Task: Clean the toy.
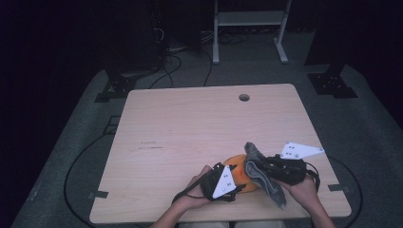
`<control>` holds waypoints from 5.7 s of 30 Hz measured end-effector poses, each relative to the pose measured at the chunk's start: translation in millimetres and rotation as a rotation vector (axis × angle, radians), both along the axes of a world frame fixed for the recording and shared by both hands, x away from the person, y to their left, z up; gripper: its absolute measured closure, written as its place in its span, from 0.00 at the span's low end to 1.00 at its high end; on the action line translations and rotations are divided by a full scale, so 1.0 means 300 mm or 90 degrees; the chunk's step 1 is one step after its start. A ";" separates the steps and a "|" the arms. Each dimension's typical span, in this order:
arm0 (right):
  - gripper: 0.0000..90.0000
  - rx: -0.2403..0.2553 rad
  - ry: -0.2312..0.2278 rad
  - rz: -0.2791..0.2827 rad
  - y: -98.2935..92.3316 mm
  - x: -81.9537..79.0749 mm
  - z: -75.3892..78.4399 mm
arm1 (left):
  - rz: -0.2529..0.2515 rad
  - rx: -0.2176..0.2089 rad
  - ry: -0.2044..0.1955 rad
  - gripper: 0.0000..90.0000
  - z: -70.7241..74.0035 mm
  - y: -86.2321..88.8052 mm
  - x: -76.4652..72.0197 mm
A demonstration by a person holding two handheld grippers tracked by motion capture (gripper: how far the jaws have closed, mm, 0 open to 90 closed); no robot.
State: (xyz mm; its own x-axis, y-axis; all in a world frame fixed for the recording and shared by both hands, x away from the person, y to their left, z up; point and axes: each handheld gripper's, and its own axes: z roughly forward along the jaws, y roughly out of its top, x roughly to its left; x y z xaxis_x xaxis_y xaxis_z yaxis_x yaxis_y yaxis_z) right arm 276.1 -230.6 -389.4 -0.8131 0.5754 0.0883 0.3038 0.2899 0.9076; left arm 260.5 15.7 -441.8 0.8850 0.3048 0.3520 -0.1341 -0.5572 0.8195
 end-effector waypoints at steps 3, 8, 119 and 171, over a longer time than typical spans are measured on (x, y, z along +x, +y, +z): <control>0.90 0.013 0.024 -0.006 -0.021 0.020 -0.020 | -0.011 0.005 -0.008 0.42 -0.004 -0.003 -0.008; 0.90 0.015 0.039 -0.020 -0.053 0.035 -0.039 | -0.029 0.013 -0.019 0.42 -0.006 -0.003 -0.013; 0.90 0.056 0.001 0.017 0.015 -0.016 -0.036 | 0.023 -0.132 0.153 0.43 0.087 0.118 0.100; 0.91 0.009 -0.039 0.009 0.044 -0.016 -0.050 | 0.036 -0.079 0.145 0.41 0.076 0.118 0.107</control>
State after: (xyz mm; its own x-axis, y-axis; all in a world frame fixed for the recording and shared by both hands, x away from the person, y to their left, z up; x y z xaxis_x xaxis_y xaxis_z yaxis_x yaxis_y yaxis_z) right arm 271.2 -217.3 -404.3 -0.8250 0.5633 0.0458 0.2432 0.2807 0.9285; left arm 292.6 51.1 -419.1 0.9174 0.3845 0.1023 0.0901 -0.4513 0.8878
